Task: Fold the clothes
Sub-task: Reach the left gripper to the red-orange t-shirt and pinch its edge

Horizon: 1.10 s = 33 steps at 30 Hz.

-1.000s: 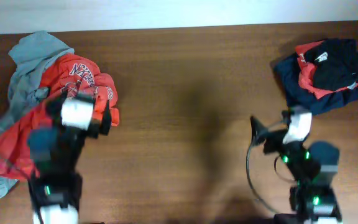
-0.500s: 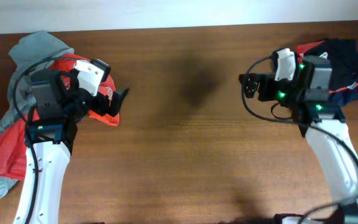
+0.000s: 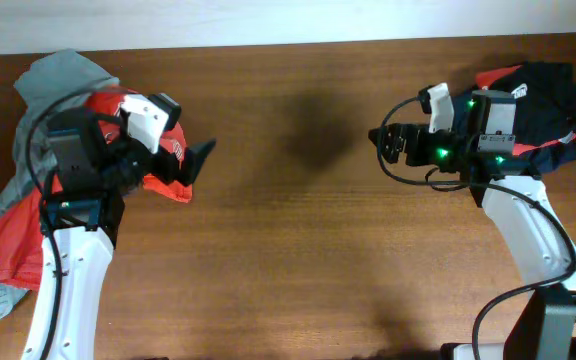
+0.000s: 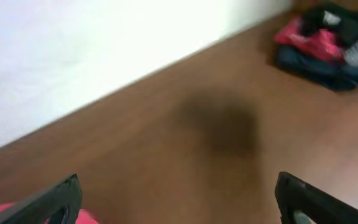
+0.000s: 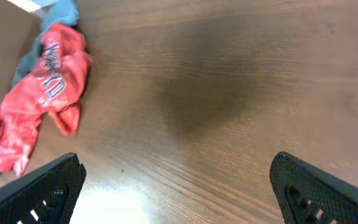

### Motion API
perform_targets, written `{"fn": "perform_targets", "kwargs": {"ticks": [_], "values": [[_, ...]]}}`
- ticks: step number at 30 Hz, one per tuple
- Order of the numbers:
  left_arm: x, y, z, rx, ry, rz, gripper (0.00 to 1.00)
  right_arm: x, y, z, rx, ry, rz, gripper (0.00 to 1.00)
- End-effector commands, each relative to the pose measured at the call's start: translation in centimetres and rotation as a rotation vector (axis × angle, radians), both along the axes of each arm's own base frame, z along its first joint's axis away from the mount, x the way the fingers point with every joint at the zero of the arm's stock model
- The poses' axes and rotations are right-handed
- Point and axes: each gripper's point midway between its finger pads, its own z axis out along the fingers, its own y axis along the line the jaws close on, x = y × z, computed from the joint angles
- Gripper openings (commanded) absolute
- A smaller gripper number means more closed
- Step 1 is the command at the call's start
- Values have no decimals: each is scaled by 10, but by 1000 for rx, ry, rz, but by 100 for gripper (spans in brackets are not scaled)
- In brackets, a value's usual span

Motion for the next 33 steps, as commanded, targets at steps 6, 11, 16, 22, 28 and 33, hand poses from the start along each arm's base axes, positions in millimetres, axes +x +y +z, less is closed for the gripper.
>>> {"fn": "perform_targets", "kwargs": {"ticks": [6,11,16,22,28,33], "values": [[50,90,-19,81,71,562,99,19,-46,14,-218,47,-238,98],[69,92,-58,75,203,576,99,23,-61,35,-282,45,-300,98],[78,92,-112,111,365,571,99,20,-59,32,-302,48,-266,98],[69,88,-141,138,464,558,99,14,-59,27,-305,80,-262,98],[63,88,-147,150,496,556,56,8,-58,17,-307,128,-255,99],[66,93,-152,186,486,564,56,5,-54,6,-301,168,-235,98]]}}
